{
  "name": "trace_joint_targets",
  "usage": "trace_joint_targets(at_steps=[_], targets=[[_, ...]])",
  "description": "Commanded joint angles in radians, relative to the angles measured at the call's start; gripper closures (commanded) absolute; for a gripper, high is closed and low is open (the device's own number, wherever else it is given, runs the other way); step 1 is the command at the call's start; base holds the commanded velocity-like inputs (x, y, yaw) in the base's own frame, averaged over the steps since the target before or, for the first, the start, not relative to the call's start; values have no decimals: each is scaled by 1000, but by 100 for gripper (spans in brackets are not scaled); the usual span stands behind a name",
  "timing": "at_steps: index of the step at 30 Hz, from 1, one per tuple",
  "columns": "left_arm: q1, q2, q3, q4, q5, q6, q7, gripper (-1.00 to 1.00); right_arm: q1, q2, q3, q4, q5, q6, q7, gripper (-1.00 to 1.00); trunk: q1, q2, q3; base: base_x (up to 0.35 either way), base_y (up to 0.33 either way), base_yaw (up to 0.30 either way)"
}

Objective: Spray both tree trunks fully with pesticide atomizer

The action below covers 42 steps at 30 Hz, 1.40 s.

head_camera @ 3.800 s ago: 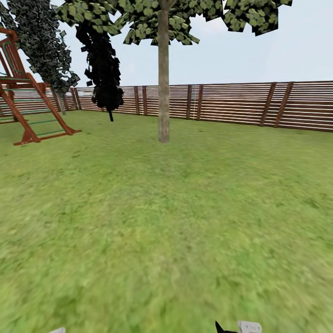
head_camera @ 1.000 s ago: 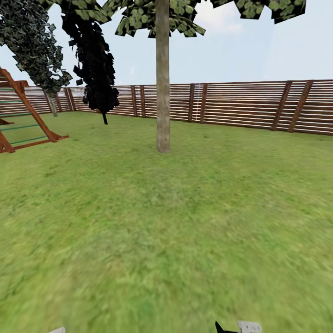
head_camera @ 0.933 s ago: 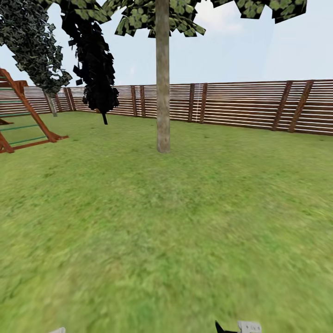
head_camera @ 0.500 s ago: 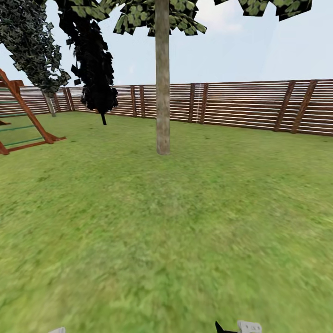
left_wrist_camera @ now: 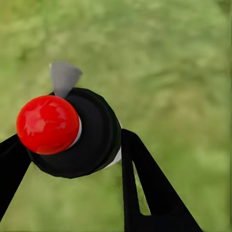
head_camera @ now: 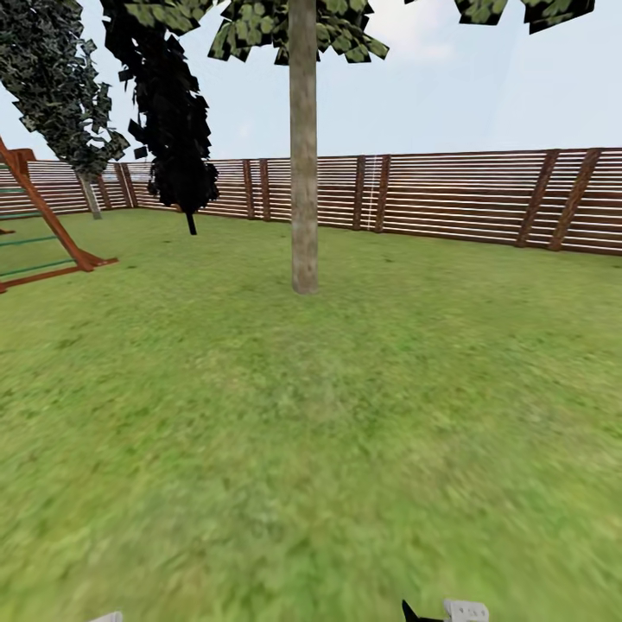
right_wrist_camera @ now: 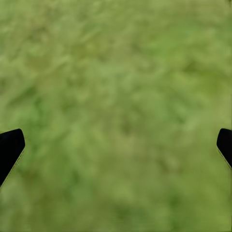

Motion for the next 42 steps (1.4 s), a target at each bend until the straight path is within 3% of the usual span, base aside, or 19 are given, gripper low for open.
trace_joint_targets(at_steps=[1, 42], targets=[[0, 0, 8, 1, -1, -2, -5, 100, -1, 0, -9, -1, 4, -2, 7, -100, 0, 0, -1, 339, 0, 0], [-1, 0, 8, 1, -1, -2, -5, 100, -1, -4, -10, -6, 3, -4, 4, -100, 0, 0, -1, 339, 0, 0]])
